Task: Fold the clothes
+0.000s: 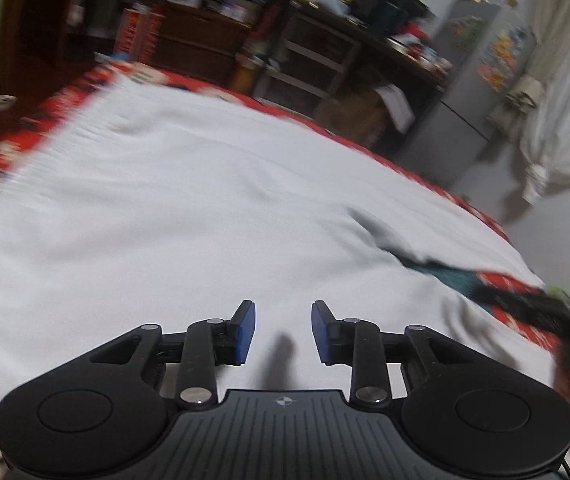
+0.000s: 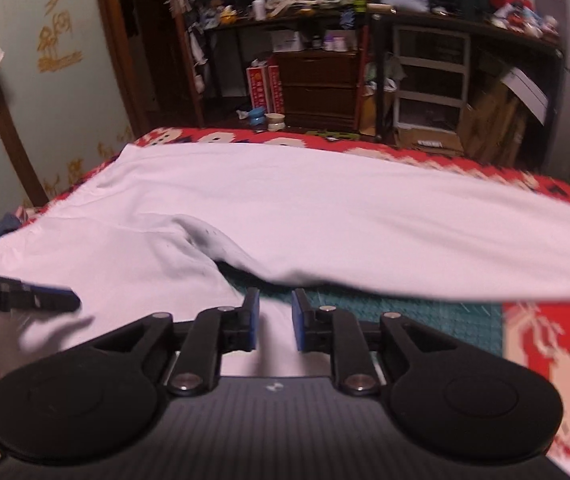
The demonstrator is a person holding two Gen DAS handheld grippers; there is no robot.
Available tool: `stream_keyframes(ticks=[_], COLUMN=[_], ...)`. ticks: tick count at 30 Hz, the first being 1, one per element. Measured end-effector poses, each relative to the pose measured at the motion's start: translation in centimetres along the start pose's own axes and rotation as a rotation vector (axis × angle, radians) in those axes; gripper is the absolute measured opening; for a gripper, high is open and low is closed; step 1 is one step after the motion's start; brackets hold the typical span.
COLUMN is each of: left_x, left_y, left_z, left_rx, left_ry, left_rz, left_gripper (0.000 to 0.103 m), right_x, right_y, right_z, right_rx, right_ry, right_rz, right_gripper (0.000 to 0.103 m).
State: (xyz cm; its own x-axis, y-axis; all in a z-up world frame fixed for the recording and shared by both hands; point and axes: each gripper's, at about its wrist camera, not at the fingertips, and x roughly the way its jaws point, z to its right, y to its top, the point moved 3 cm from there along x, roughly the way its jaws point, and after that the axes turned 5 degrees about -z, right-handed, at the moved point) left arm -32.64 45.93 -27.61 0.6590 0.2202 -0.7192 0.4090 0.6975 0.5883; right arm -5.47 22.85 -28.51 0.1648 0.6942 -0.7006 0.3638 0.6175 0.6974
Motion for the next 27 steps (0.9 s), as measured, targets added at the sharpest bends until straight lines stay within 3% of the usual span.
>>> stream_keyframes(ticks=[2, 6, 10, 17, 21, 23, 27], left_x=[-2.0, -5.6, -7.2, -6.4, -6.4, -6.5, -6.5], left_y=[0.5, 0.7, 0.2, -0.5, -0.8, -1.1, -1.1], left_z=[-2.0, -7.5, -11.6, -13.6, -14.1, -14.4, -14.6], left_rx=[-0.04, -0.168, -0.265, -0.373, -0.4, -0.421, -0.429], left_ry=[0.085, 0.252, 0.343, 0.344, 0.308, 0.286, 0.28], left_rz=[0.028, 0.068, 0.073, 0.072, 0.075, 0.076, 0.084], left_gripper=[0.042, 0.041, 0.039, 0.039, 0.031, 0.021, 0.021], right_x=[-2.1, -5.8, -9.1, -14.1, -16.9, -18.8, -23.0], right_y=[-1.1, -3.5, -5.8, -8.9, -10.2, -11.1, -14.2], right_z=[0.9, 2.4, 4.7, 9.5, 12.0, 13.5, 17.8], right_rx=[0.02, 0.043, 0.124, 0.278, 0.365, 0.42, 0.582], right_ry=[-0.003, -0.045, -0.098, -0.206, -0.286, -0.343, -0.501], right_rz=[-0.001, 0.025, 0.05, 0.073, 0.094, 0.114, 0.13], right_gripper=[0.022, 0.03, 0.031, 0.031, 0.032, 0.037, 0.04])
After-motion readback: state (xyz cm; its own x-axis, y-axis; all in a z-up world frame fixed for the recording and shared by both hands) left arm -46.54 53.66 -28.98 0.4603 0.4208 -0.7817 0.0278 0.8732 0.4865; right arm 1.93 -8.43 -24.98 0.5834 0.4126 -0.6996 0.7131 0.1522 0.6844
